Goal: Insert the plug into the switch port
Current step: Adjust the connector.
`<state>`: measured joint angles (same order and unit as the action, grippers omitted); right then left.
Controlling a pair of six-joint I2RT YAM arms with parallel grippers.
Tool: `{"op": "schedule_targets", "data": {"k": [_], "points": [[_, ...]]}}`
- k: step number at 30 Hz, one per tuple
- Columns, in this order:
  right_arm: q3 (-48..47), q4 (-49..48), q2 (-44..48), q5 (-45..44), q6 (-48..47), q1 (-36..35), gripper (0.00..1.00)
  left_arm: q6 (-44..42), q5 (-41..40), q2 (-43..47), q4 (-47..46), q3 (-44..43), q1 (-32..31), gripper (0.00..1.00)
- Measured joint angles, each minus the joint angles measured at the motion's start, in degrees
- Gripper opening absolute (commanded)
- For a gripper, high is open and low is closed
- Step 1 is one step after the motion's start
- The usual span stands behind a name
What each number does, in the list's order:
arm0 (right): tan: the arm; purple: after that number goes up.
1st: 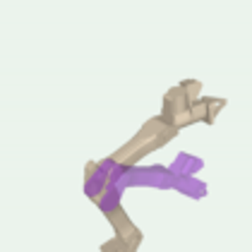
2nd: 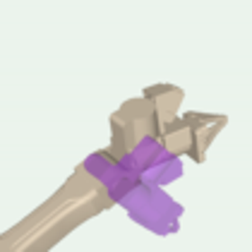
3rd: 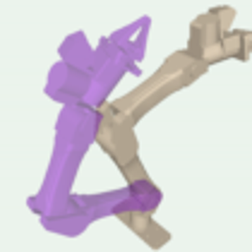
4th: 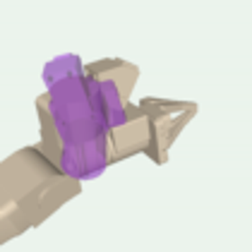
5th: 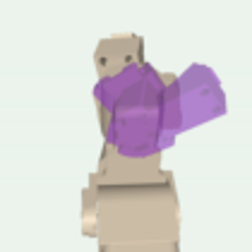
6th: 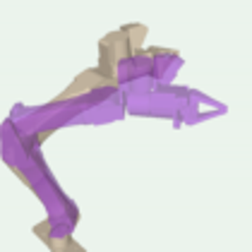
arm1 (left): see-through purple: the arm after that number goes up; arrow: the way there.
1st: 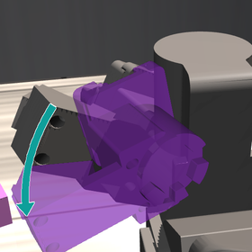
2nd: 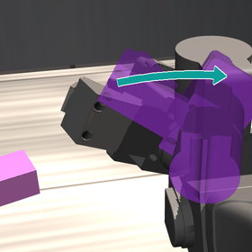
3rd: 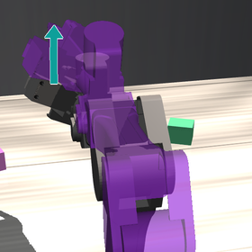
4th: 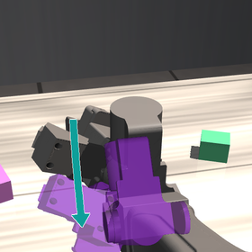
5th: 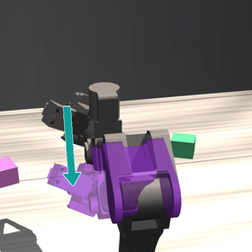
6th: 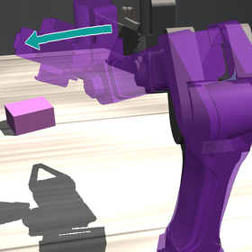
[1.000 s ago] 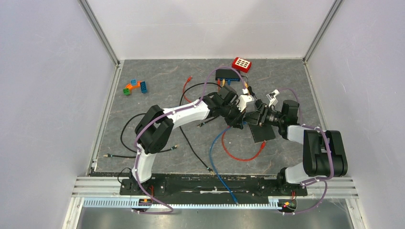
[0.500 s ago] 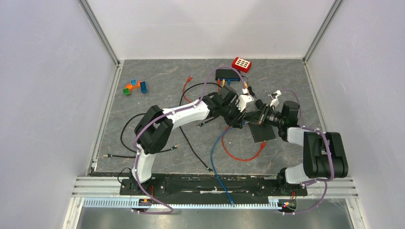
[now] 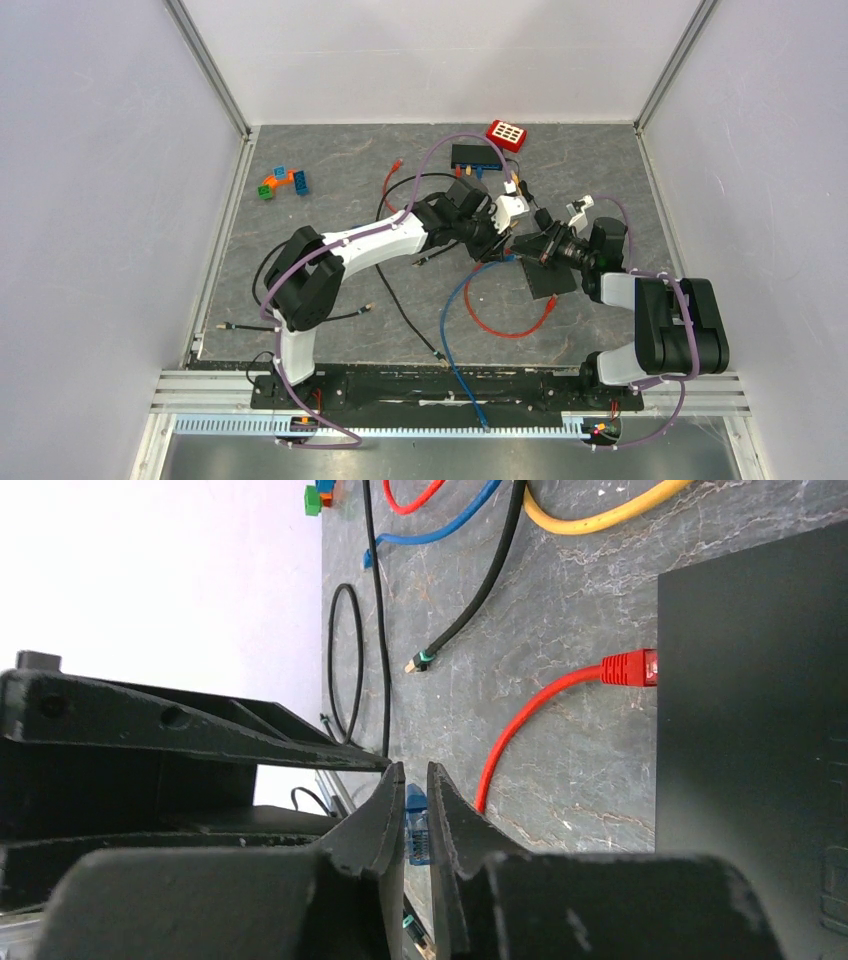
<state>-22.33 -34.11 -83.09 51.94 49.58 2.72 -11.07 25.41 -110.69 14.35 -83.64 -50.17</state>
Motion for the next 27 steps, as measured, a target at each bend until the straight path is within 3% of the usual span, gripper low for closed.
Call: {"op": "schedule_targets", "data": {"k": [9, 15, 21, 24, 27], "points": [[1.4, -3.2, 0.6, -1.9, 3.8, 0.0, 0.03, -2.3, -1.7, -0.3, -1.2, 0.6, -2.1, 0.37], [2.0, -3.5, 0.6, -2.8, 4.3, 0.0, 0.03, -2.7, -2.4, -1.7, -2.3, 0.6, -2.4, 0.32], [2.2, -4.1, 0.7, -2.7, 5.1, 0.0, 0.03, -2.8, -2.9, -3.6, -2.5, 0.5, -2.4, 0.34], [2.2, -4.4, 0.8, -2.8, 5.3, 0.0, 0.03, -2.8, -3.0, -4.1, -2.5, 0.5, -2.4, 0.27], [2.2, -4.4, 1.2, -2.7, 5.3, 0.0, 0.03, -2.8, -3.4, -4.1, -3.0, 0.5, -2.4, 0.28]]}}
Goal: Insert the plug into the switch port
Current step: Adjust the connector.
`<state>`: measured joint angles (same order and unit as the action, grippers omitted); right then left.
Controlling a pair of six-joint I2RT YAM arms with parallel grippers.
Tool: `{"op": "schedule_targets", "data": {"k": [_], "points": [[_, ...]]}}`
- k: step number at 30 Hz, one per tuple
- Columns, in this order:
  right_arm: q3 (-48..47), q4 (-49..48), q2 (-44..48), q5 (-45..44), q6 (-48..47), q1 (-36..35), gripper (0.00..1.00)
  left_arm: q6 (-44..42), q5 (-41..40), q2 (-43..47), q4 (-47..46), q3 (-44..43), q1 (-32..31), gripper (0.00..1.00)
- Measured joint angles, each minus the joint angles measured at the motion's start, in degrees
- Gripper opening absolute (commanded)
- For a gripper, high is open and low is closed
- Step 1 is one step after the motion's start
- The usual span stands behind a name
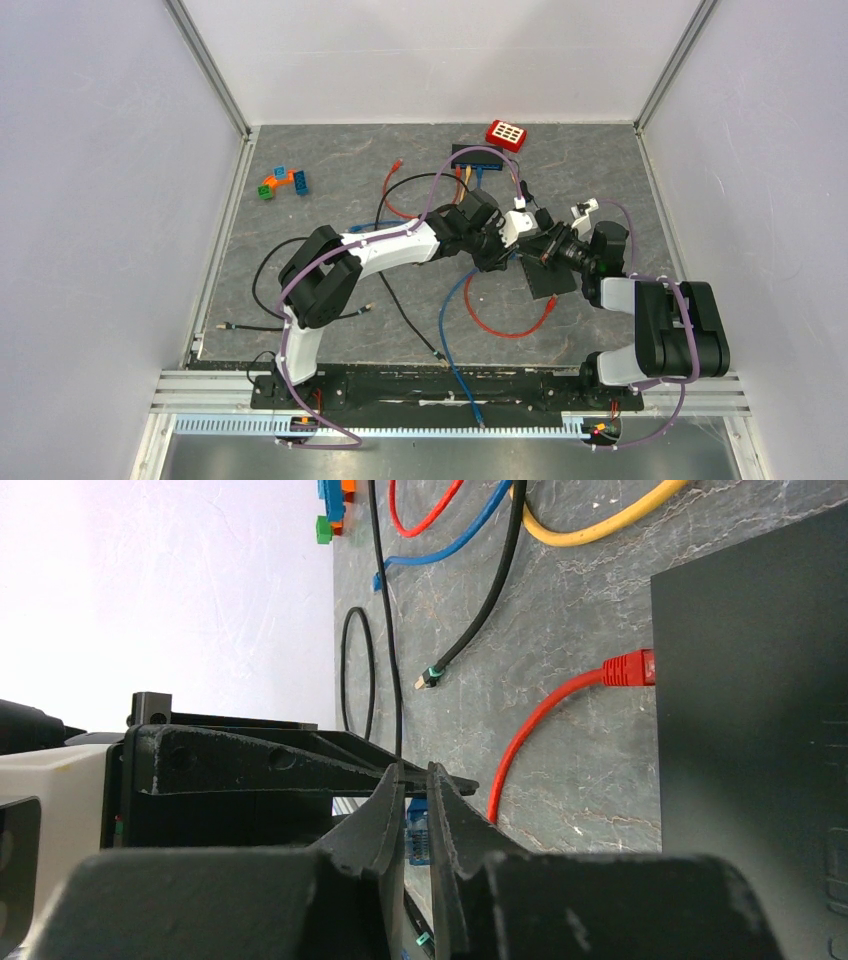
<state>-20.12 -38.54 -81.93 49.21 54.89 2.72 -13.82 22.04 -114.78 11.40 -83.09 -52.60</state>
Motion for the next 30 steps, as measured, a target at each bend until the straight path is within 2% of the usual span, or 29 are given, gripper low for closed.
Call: {"op": "schedule_targets", "data": {"k": [2, 6, 10, 14, 17, 21, 23, 25, 28, 30], "points": [[0.0, 0.0, 0.0, 0.0, 0.0, 0.0, 0.03, 0.0, -0.2, 0.0, -0.1, 0.0, 0.0, 0.33], [0.0, 0.1, 0.0, -0.1, -0.2, 0.0, 0.03, 0.0, -0.7, 0.0, -0.8, 0.0, 0.0, 0.33], [0.0, 0.3, 0.0, -0.1, -0.3, 0.0, 0.03, 0.0, -1.0, 0.0, -1.1, 0.0, 0.0, 0.25], [0.0, 0.5, 0.2, -0.3, -0.6, 0.0, 0.03, 0.0, -0.9, 0.0, -1.0, 0.0, -0.2, 0.21], [0.0, 1.4, 0.2, -0.3, -1.2, 0.0, 0.03, 0.0, -0.9, 0.0, -0.9, 0.0, -0.3, 0.21], [-0.1, 2.7, 0.7, -0.5, -2.1, 0.0, 0.03, 0.0, -0.8, 0.0, -0.6, 0.0, -0.3, 0.27], [-0.2, 3.3, 0.8, -0.7, -2.6, 0.0, 0.03, 0.0, -0.8, 0.0, -0.7, 0.0, -0.3, 0.2], [-0.2, 4.0, 0.8, -1.2, -2.9, 0.0, 0.03, 0.0, -0.8, 0.2, -0.8, 0.0, -0.3, 0.04], [-0.3, 4.1, 0.8, -1.5, -3.3, 0.0, 0.08, 0.1, -0.8, 0.3, -0.8, 0.0, -0.4, 0.02], [-0.3, 4.4, 0.8, -1.5, -3.5, 0.0, 0.21, 0.1, -0.8, 0.3, -0.9, 0.2, -0.4, 0.02]]}}
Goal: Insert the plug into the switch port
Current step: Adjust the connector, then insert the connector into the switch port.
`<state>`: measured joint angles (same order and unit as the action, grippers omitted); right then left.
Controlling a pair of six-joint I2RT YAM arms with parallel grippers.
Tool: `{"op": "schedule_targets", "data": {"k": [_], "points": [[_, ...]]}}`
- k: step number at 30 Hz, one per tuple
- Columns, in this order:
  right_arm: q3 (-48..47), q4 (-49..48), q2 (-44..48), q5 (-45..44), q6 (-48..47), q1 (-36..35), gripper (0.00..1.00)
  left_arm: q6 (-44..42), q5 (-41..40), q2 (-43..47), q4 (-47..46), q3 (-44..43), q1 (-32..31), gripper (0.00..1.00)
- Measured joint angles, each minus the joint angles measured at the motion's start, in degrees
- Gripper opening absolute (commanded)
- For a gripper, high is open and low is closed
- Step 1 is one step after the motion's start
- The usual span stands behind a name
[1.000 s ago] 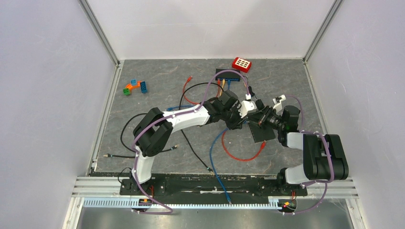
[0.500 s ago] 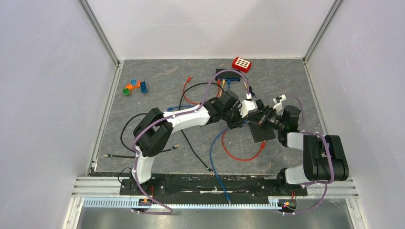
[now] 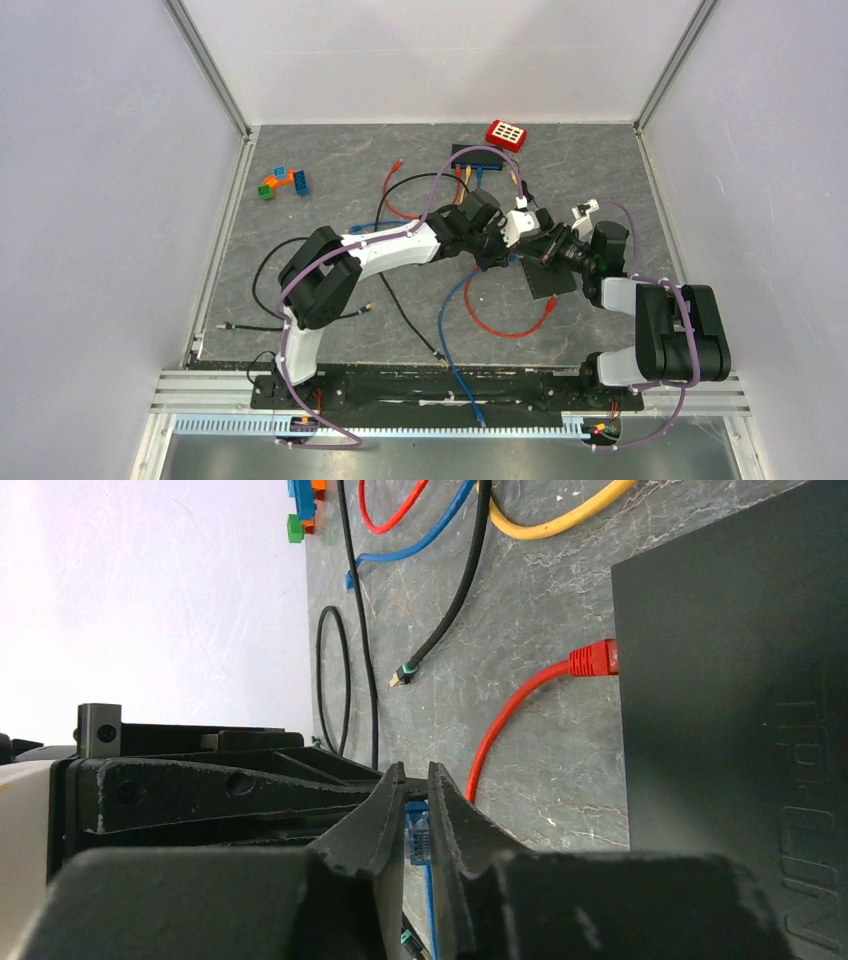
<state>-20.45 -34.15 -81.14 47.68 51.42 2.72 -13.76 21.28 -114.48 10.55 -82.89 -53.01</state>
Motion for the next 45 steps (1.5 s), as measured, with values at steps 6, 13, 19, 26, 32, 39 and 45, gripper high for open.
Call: {"op": "schedule_targets", "data": {"k": [6, 13, 19, 26, 32, 39, 45], "points": [[-2.1, 6.1, 0.4, -0.2, -4.3, 1.2, 0.52, 0.7, -0.7, 0.0, -0.4, 0.6, 0.0, 0.02], [-12.7, 20.5, 2.6, -3.5, -19.5, 8.8, 0.56, 2.5, -5.2, -0.1, -0.4, 1.9, -0.5, 0.02], [-19.8, 29.3, 0.7, -8.1, -30.4, 11.0, 0.56, 2.8, -7.7, -1.6, 0.3, 1.2, -2.0, 0.02], [-21.4, 33.2, -6.1, -9.1, -36.1, 11.7, 0.56, 3.1, -8.9, -7.0, 2.9, -2.6, -2.6, 0.02], [-21.4, 33.4, -9.9, -8.6, -38.0, 11.8, 0.55, 3.5, -9.4, -9.4, 4.7, -5.8, -2.6, 0.02], [-21.4, 32.7, -13.0, -8.5, -39.3, 12.2, 0.46, 3.5, -9.7, -12.5, 7.7, -11.0, -2.6, 0.02], [-21.3, 32.2, -14.6, -7.9, -40.1, 12.5, 0.46, 5.2, -9.7, -13.9, 13.2, -15.0, -2.6, 0.02]]}}
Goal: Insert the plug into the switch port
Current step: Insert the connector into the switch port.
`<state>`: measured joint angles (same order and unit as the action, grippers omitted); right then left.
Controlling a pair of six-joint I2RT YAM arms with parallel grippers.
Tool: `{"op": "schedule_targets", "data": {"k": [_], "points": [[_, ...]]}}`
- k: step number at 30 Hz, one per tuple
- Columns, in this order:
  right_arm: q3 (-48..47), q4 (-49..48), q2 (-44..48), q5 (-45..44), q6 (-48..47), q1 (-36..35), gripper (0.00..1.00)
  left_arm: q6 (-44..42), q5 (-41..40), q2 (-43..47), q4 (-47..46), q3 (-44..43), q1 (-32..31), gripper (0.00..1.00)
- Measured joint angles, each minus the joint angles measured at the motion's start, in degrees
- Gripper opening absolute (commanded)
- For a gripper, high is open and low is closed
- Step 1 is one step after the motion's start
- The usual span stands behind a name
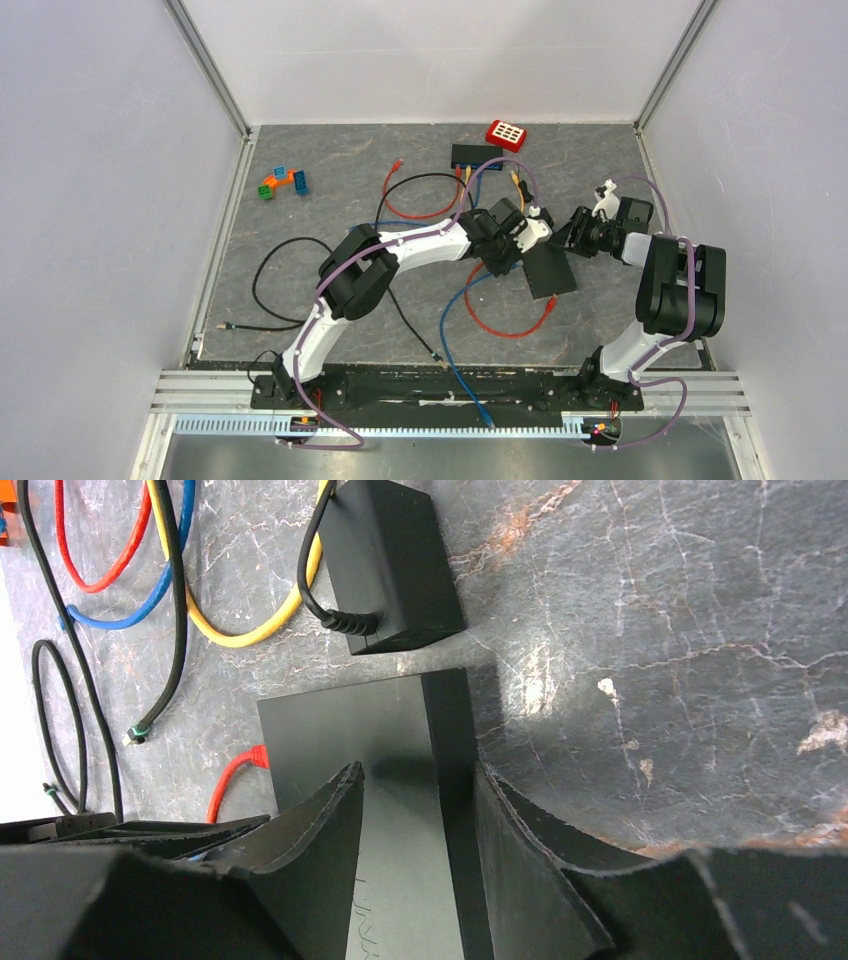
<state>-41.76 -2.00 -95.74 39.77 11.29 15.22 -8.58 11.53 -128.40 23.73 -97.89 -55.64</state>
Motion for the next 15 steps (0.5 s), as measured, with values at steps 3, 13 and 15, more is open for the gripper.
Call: {"op": "schedule_targets", "data": {"k": [3, 13, 15], "points": [[0.3, -0.7, -0.1, 0.3, -0.4, 0.0, 0.45, 0.8, -0.5, -1.3, 3.0, -2.6, 0.0, 0.02], [1.3, -4.2, -1.6, 3.1, -0.4, 0.4, 0.43, 2.8, 0.2, -2.7, 6.9, -5.7, 0.0, 0.02], [1.6, -4.7, -1.6, 3.3, -0.4, 0.4, 0.43, 3.5, 0.8, -3.3, 8.4, -7.0, 0.1, 0.02]]}}
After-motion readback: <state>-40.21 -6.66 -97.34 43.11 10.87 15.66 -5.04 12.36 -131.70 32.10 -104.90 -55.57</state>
